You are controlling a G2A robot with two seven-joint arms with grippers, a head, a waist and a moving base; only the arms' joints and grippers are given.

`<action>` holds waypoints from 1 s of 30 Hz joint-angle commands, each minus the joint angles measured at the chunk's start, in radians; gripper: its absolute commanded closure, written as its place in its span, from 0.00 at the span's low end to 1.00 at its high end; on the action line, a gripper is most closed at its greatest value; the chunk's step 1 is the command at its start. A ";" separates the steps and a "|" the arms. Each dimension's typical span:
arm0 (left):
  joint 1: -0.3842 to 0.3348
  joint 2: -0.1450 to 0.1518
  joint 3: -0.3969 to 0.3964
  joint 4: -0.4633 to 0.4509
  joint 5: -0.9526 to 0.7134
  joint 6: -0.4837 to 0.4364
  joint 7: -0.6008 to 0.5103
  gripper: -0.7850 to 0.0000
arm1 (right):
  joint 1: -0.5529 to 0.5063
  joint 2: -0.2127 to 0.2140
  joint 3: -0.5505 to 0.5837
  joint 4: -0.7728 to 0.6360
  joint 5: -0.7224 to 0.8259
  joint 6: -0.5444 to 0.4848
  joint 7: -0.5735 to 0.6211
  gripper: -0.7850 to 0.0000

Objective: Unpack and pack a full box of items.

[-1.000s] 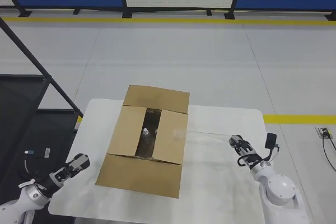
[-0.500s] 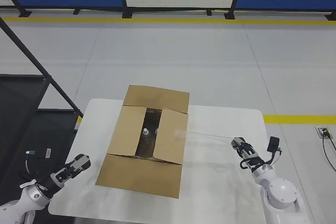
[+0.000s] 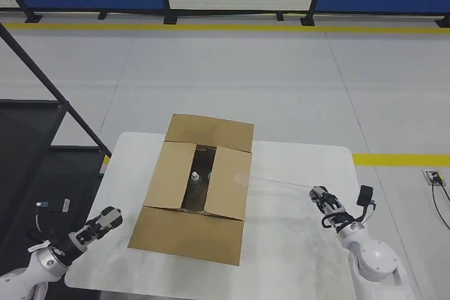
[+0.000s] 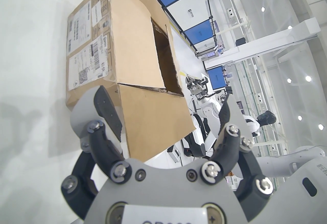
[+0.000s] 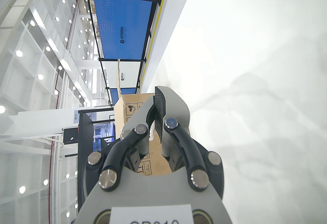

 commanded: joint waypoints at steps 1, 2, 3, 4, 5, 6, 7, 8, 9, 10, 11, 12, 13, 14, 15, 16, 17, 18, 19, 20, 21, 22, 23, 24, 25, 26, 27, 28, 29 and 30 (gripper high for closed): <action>0.001 0.000 0.000 0.000 0.000 0.000 0.001 0.00 | 0.008 0.003 0.000 0.020 0.007 0.000 0.002 1.00; 0.001 0.000 0.000 0.000 0.000 0.001 0.001 0.00 | 0.011 0.004 -0.001 0.028 0.010 -0.003 0.003 1.00; 0.001 0.001 0.000 -0.001 0.000 0.002 0.001 0.00 | 0.014 0.005 -0.001 0.036 0.012 -0.005 0.004 1.00; 0.001 0.001 0.000 -0.001 0.000 0.002 0.001 0.00 | 0.016 0.006 -0.002 0.043 0.015 -0.008 0.005 1.00; 0.001 0.001 0.000 -0.001 0.001 0.002 -0.001 0.00 | 0.018 0.007 -0.002 0.049 0.018 -0.011 0.005 1.00; 0.001 0.001 0.000 -0.001 0.001 0.002 -0.001 0.00 | 0.019 0.008 -0.003 0.055 0.021 -0.014 0.005 1.00; 0.001 0.001 0.000 -0.002 0.001 0.000 0.000 0.00 | 0.020 0.010 -0.002 0.060 0.023 -0.016 0.005 1.00; 0.002 0.001 0.001 -0.003 0.002 -0.001 -0.001 0.00 | 0.021 0.011 -0.003 0.064 0.026 -0.018 0.006 1.00; 0.002 0.001 0.002 -0.004 0.002 0.000 -0.001 0.00 | 0.022 0.012 -0.004 0.068 0.027 -0.020 0.007 1.00; 0.002 0.002 0.002 -0.005 0.003 0.000 -0.001 0.00 | 0.022 0.013 -0.004 0.071 0.029 -0.023 0.007 1.00; 0.002 0.002 0.002 -0.006 0.005 0.000 0.000 0.00 | 0.022 0.014 -0.005 0.075 0.033 -0.024 0.007 1.00; 0.002 0.002 0.002 -0.007 0.005 0.001 0.000 0.00 | 0.023 0.015 -0.006 0.079 0.035 -0.025 0.008 1.00; 0.002 0.002 0.003 -0.007 0.006 0.001 0.000 0.00 | 0.024 0.016 -0.008 0.083 0.037 -0.027 0.008 1.00; 0.002 0.002 0.003 -0.008 0.007 0.001 0.000 0.00 | 0.025 0.017 -0.009 0.087 0.040 -0.028 0.009 1.00; 0.002 0.002 0.003 -0.008 0.007 0.001 0.000 0.00 | 0.026 0.018 -0.010 0.092 0.041 -0.029 0.010 1.00; 0.003 0.002 0.003 -0.008 0.006 0.001 0.000 0.00 | 0.028 0.019 -0.012 0.096 0.043 -0.030 0.011 1.00; 0.003 0.002 0.003 -0.008 0.006 0.001 0.000 0.00 | 0.030 0.020 -0.013 0.101 0.044 -0.031 0.011 1.00; 0.003 0.003 0.003 -0.008 0.007 0.001 0.001 0.00 | 0.032 0.021 -0.015 0.107 0.046 -0.031 0.012 1.00; 0.003 0.003 0.003 -0.008 0.007 0.001 0.001 0.00 | 0.034 0.021 -0.016 0.110 0.046 -0.031 0.014 1.00; 0.003 0.003 0.003 -0.008 0.008 0.001 0.002 0.00 | 0.039 0.023 -0.020 0.117 0.046 -0.031 0.015 1.00; 0.003 0.003 0.003 -0.009 0.009 0.001 0.003 0.00 | 0.042 0.024 -0.022 0.121 0.046 -0.032 0.015 1.00; 0.003 0.003 0.004 -0.008 0.009 0.002 0.005 0.00 | 0.044 0.025 -0.024 0.124 0.047 -0.033 0.016 1.00; 0.004 0.003 0.004 -0.009 0.009 0.004 0.005 0.00 | 0.046 0.025 -0.026 0.127 0.048 -0.033 0.017 1.00; 0.004 0.003 0.005 -0.009 0.009 0.004 0.006 0.00 | 0.047 0.026 -0.027 0.129 0.049 -0.034 0.016 1.00; 0.004 0.003 0.005 -0.009 0.009 0.005 0.006 0.00 | 0.048 0.027 -0.028 0.131 0.050 -0.035 0.016 1.00; 0.004 0.003 0.005 -0.008 0.009 0.005 0.007 0.00 | 0.049 0.028 -0.029 0.132 0.050 -0.035 0.017 1.00; 0.004 0.003 0.005 -0.008 0.009 0.005 0.008 0.00 | 0.049 0.029 -0.029 0.131 0.051 -0.036 0.017 0.84; 0.004 0.003 0.006 -0.008 0.009 0.005 0.009 0.00 | 0.049 0.031 -0.032 0.130 0.050 -0.039 0.021 0.69; 0.004 0.003 0.006 -0.008 0.009 0.004 0.009 0.00 | 0.048 0.032 -0.033 0.128 0.050 -0.041 0.022 0.65; 0.004 0.003 0.006 -0.007 0.009 0.004 0.010 0.00 | 0.047 0.033 -0.034 0.126 0.050 -0.042 0.023 0.62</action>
